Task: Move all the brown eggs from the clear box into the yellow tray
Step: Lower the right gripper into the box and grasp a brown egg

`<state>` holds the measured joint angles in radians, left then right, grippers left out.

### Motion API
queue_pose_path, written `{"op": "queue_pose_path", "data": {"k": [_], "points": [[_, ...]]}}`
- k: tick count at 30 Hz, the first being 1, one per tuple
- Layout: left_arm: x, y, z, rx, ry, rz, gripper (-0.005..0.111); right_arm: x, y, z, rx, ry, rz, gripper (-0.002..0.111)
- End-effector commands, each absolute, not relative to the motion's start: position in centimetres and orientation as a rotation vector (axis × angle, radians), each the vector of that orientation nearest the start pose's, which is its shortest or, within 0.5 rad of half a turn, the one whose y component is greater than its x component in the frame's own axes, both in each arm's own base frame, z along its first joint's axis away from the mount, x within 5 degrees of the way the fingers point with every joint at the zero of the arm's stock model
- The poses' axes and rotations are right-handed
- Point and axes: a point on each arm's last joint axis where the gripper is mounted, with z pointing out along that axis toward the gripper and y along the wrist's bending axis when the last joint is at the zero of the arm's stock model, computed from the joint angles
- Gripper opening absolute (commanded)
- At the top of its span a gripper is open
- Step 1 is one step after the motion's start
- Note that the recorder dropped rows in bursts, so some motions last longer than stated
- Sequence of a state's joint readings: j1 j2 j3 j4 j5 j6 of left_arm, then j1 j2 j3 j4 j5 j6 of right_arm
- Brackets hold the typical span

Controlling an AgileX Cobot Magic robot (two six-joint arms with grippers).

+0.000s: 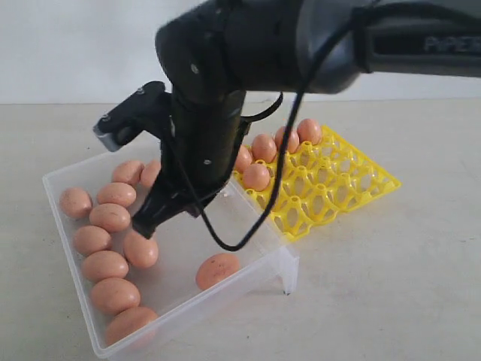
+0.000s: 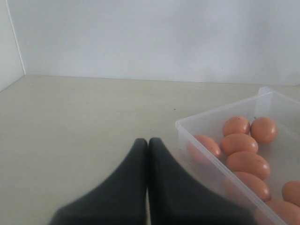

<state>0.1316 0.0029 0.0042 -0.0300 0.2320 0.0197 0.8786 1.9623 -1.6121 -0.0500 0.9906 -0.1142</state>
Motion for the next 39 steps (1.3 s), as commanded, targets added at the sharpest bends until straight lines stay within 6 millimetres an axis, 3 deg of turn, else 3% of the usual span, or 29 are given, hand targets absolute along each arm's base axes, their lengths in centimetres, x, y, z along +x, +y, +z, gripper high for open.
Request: {"op": "queue_pose_path", "data": {"k": [1, 4, 6, 9, 11, 18, 26, 28, 29, 30, 33, 36, 38, 39], "points": [[5.5, 0.6, 19.2, -0.116, 1.712, 0.078, -0.004, 28.8, 34.3, 23.5, -1.417, 2.568, 0.311, 0.000], [5.5, 0.6, 19.2, -0.116, 1.712, 0.078, -0.004, 30.2, 36.0, 23.0, -1.389, 2.554, 0.326, 0.001], [5.5, 0.6, 19.2, -0.116, 1.712, 0.078, -0.004, 30.8, 37.1, 22.1, -1.374, 2.572, 0.373, 0.012], [5.5, 0.6, 19.2, -0.116, 1.712, 0.078, -0.004, 31.4, 38.0, 21.4, -1.309, 2.579, 0.420, 0.049], [5.5, 0.6, 19.2, -0.116, 1.712, 0.078, -0.004, 31.5, 38.1, 20.2, -1.294, 2.618, 0.409, 0.057], [5.5, 0.6, 19.2, -0.116, 1.712, 0.078, -0.004, 31.8, 38.6, 16.5, -1.290, 2.695, 0.396, 0.057], [5.5, 0.6, 19.2, -0.116, 1.712, 0.078, -0.004, 32.5, 39.4, 14.7, -1.218, 2.661, 0.429, 0.054], [5.5, 0.6, 19.2, -0.116, 1.712, 0.078, -0.004, 32.5, 39.4, 14.7, -1.213, 2.664, 0.427, 0.030], [5.5, 0.6, 19.2, -0.116, 1.712, 0.078, -0.004, 32.6, 39.3, 14.7, -1.216, 2.661, 0.419, 0.006], [5.5, 0.6, 19.2, -0.116, 1.712, 0.078, -0.004, 32.6, 39.3, 14.7, -1.211, 2.657, 0.418, 0.000], [5.5, 0.6, 19.2, -0.116, 1.712, 0.078, -0.004, 33.1, 39.3, 14.8, -1.209, 2.611, 0.380, 0.000], [5.5, 0.6, 19.2, -0.116, 1.712, 0.078, -0.004, 33.4, 39.2, 16.1, -1.150, 2.585, 0.361, 0.000], [5.5, 0.6, 19.2, -0.116, 1.712, 0.078, -0.004, 33.6, 39.3, 19.4, -1.070, 2.481, 0.419, 0.000], [5.5, 0.6, 19.2, -0.116, 1.712, 0.078, -0.004, 33.8, 39.4, 22.2, -0.956, 2.406, 0.490, 0.000]]}}
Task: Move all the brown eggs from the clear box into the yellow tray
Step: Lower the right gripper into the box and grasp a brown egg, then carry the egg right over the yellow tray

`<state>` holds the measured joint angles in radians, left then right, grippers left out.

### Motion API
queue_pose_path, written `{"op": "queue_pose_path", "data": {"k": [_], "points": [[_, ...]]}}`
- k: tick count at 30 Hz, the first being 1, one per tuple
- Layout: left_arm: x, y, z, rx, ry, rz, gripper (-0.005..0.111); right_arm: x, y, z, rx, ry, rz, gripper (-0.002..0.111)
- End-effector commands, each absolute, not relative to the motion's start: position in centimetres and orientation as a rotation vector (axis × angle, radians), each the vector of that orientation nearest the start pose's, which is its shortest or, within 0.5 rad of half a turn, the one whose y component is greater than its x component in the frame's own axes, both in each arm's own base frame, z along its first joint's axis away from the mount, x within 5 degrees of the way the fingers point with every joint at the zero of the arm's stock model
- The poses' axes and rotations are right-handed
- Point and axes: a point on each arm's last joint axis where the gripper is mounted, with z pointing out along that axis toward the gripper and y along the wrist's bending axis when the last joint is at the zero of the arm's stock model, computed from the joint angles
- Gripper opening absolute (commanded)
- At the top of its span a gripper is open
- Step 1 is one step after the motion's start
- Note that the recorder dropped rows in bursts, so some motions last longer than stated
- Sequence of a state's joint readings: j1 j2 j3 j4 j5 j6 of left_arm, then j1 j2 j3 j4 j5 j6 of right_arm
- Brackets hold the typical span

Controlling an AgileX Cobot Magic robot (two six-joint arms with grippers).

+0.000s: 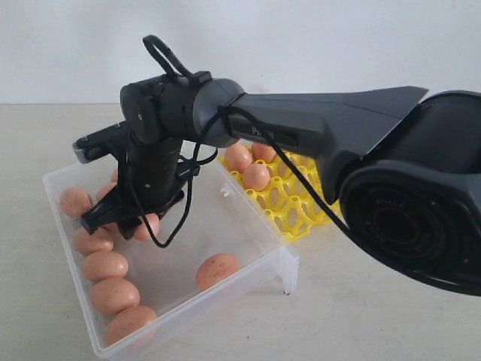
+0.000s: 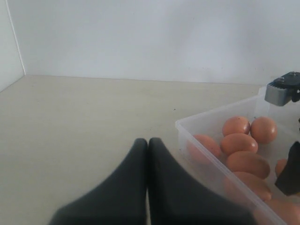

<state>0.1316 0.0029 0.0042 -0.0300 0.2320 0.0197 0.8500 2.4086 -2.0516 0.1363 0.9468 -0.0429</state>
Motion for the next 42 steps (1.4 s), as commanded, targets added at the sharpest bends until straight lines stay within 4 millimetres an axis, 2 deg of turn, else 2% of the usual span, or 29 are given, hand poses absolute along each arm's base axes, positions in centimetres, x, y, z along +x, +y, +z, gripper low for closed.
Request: {"op": "queue_pose_path", "data": {"k": [1, 3, 6, 10, 13, 19, 22, 25, 29, 33, 37, 40, 42], "points": [[5.5, 0.6, 19.2, -0.116, 1.712, 0.078, -0.004, 33.8, 39.4, 23.9, -0.896, 2.361, 0.530, 0.000], [5.5, 0.6, 19.2, -0.116, 1.712, 0.078, -0.004, 33.7, 39.2, 26.7, -0.834, 2.267, 0.586, 0.000], [5.5, 0.6, 19.2, -0.116, 1.712, 0.078, -0.004, 33.4, 38.5, 29.1, -0.837, 2.178, 0.556, 0.000], [5.5, 0.6, 19.2, -0.116, 1.712, 0.078, -0.004, 32.2, 36.4, 29.7, -0.870, 2.116, 0.474, 0.000], [5.5, 0.6, 19.2, -0.116, 1.712, 0.078, -0.004, 30.3, 34.3, 30.7, -0.847, 2.028, 0.507, 0.000], [5.5, 0.6, 19.2, -0.116, 1.712, 0.078, -0.004, 25.4, 28.0, 30.7, -0.780, 1.815, 0.566, 0.000], [5.5, 0.6, 19.2, -0.116, 1.712, 0.078, -0.004, 24.4, 24.5, 30.5, -0.699, 1.725, 0.572, 0.000], [5.5, 0.6, 19.2, -0.116, 1.712, 0.078, -0.004, 25.4, 21.1, 30.0, -0.633, 1.699, 0.493, 0.000], [5.5, 0.6, 19.2, -0.116, 1.712, 0.078, -0.004, 29.2, 16.0, 28.6, -0.512, 1.751, 0.317, 0.000], [5.5, 0.6, 19.2, -0.116, 1.712, 0.078, -0.004, 33.3, 9.7, 27.0, -0.183, 1.781, 0.226, 0.000], [5.5, 0.6, 19.2, -0.116, 1.712, 0.078, -0.004, 35.4, 4.5, 25.1, 0.220, 1.782, 0.200, 0.000], [5.5, 0.6, 19.2, -0.116, 1.712, 0.078, -0.004, 36.3, 2.7, 23.7, 0.381, 1.761, 0.235, 0.000], [5.5, 0.6, 19.2, -0.116, 1.712, 0.078, -0.004, 36.6, 3.2, 23.0, 0.264, 1.786, 0.233, 0.000]]}}
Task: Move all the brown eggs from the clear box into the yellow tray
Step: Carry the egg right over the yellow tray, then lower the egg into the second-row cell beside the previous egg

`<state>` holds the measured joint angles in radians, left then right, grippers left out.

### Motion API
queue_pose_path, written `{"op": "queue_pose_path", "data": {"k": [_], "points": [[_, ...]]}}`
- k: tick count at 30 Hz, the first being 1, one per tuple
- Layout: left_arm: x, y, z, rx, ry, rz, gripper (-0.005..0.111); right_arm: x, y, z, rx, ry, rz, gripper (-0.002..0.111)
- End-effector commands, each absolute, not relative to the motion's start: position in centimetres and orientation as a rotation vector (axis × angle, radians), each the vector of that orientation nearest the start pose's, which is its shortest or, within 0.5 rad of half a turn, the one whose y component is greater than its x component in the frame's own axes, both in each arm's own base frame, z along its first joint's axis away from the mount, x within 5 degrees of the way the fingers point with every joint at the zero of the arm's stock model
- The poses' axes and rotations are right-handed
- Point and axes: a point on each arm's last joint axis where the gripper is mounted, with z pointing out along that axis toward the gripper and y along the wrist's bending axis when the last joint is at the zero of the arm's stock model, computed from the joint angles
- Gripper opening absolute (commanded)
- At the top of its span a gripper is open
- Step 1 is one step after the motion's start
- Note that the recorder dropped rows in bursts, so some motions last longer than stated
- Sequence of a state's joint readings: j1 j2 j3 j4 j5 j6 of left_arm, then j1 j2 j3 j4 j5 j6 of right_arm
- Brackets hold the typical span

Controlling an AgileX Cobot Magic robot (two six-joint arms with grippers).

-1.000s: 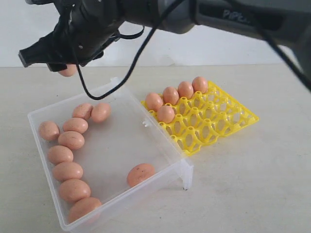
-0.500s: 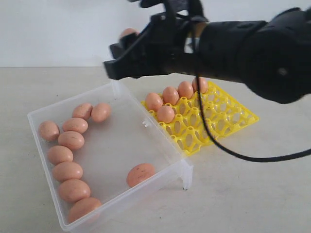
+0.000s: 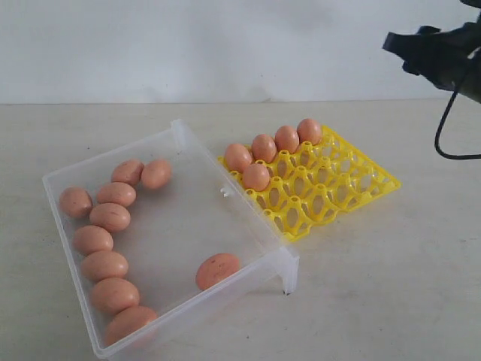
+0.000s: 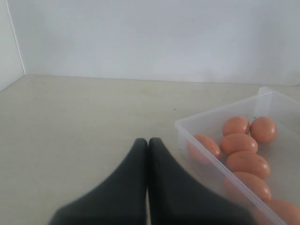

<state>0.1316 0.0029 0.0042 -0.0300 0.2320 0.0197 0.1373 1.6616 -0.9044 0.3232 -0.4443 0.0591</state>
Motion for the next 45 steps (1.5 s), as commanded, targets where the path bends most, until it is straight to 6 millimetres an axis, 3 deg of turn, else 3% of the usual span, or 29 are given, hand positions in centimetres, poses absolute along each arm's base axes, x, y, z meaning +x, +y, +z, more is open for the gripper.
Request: {"op": "queue_pose_path", "data": {"k": [1, 6, 9, 14, 19, 24, 28, 30, 36, 45], "points": [[5.5, 0.6, 19.2, -0.116, 1.712, 0.078, -0.004, 36.7, 3.7, 22.7, 0.129, 1.805, 0.210, 0.000], [5.5, 0.6, 19.2, -0.116, 1.712, 0.078, -0.004, 35.6, 7.5, 22.0, -0.597, 1.777, 0.187, 0.000], [5.5, 0.6, 19.2, -0.116, 1.712, 0.078, -0.004, 35.0, 9.0, 22.1, -0.770, 1.653, 0.303, 0.000], [5.5, 0.6, 19.2, -0.116, 1.712, 0.078, -0.004, 35.2, 9.5, 21.8, -0.649, 1.649, 0.469, 0.000], [5.5, 0.6, 19.2, -0.116, 1.712, 0.078, -0.004, 35.7, 9.9, 19.4, -0.605, 1.695, 0.577, 0.000], [5.5, 0.6, 19.2, -0.116, 1.712, 0.078, -0.004, 36.6, 10.7, 15.8, -0.670, 1.695, 0.665, 0.000], [5.5, 0.6, 19.2, -0.116, 1.712, 0.078, -0.004, 37.4, 11.6, 13.1, -0.911, 1.722, 0.697, 0.000], [5.5, 0.6, 19.2, -0.116, 1.712, 0.078, -0.004, 37.7, 11.9, 12.5, -0.953, 1.734, 0.730, 0.000], [5.5, 0.6, 19.2, -0.116, 1.712, 0.078, -0.004, 37.8, 12.0, 12.1, -0.901, 1.752, 0.802, 0.000], [5.5, 0.6, 19.2, -0.116, 1.712, 0.078, -0.004, 38.6, 11.7, 12.2, -0.813, 1.764, 0.715, 0.000]]}}
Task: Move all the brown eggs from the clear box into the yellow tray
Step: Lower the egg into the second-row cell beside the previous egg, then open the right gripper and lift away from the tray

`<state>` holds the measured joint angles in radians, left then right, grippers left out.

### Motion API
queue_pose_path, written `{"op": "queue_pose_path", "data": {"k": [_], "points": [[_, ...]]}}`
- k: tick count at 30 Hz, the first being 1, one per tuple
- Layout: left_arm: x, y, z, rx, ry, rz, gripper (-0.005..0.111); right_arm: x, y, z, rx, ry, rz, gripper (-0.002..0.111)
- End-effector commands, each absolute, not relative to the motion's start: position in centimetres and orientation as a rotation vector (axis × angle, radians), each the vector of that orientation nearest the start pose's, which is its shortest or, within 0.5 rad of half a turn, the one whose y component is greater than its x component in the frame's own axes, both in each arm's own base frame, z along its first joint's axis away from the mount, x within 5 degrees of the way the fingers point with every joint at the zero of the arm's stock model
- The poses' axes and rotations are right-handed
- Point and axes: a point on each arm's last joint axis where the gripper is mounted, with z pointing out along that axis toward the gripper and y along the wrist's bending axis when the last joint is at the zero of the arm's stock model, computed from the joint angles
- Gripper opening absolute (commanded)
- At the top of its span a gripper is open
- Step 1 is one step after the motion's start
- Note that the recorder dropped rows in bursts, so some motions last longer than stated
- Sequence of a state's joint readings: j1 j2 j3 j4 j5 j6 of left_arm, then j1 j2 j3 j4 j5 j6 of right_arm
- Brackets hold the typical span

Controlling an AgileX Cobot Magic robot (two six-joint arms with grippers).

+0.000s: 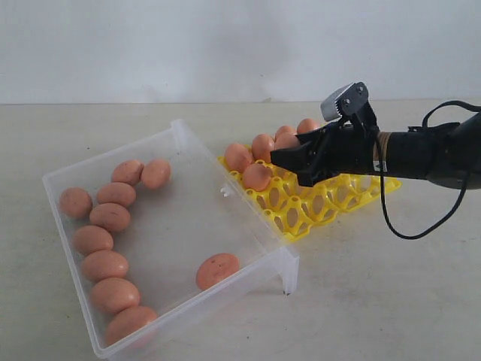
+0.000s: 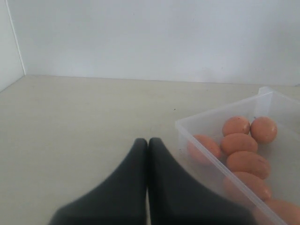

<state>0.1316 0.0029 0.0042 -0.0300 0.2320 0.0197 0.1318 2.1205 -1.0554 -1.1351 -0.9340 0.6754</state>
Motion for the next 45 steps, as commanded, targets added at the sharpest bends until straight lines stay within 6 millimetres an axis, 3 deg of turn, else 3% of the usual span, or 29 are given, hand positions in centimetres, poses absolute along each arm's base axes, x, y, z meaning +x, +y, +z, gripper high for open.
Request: {"op": "queue_pose_path", "data": {"k": [1, 9, 16, 19, 22, 24, 31, 37, 42, 45], "points": [[5.5, 0.6, 19.2, -0.116, 1.712, 0.078, -0.004, 38.6, 11.8, 12.1, -0.820, 1.778, 0.697, 0.000], [5.5, 0.6, 19.2, -0.116, 1.712, 0.078, -0.004, 38.8, 13.7, 11.8, -0.894, 1.791, 0.619, 0.000], [5.5, 0.6, 19.2, -0.116, 1.712, 0.078, -0.004, 39.2, 14.0, 12.2, -0.871, 1.789, 0.607, 0.001], [5.5, 0.6, 19.2, -0.116, 1.712, 0.078, -0.004, 39.3, 13.8, 11.9, -0.868, 1.819, 0.581, 0.017], [5.5, 0.6, 19.2, -0.116, 1.712, 0.078, -0.004, 39.3, 13.7, 11.9, -0.859, 1.830, 0.582, 0.046], [5.5, 0.6, 19.2, -0.116, 1.712, 0.078, -0.004, 39.3, 13.7, 11.9, -0.846, 1.838, 0.592, 0.058], [5.5, 0.6, 19.2, -0.116, 1.712, 0.078, -0.004, 39.3, 13.7, 12.2, -0.799, 1.856, 0.626, 0.061], [5.5, 0.6, 19.2, -0.116, 1.712, 0.078, -0.004, 38.5, 14.2, 19.3, -0.635, 1.726, 0.821, 0.061], [5.5, 0.6, 19.2, -0.116, 1.712, 0.078, -0.004, 36.3, 14.8, 25.9, -0.526, 1.596, 1.059, 0.059], [5.5, 0.6, 19.2, -0.116, 1.712, 0.078, -0.004, 34.3, 16.0, 28.3, -0.603, 1.574, 1.112, 0.043]]}}
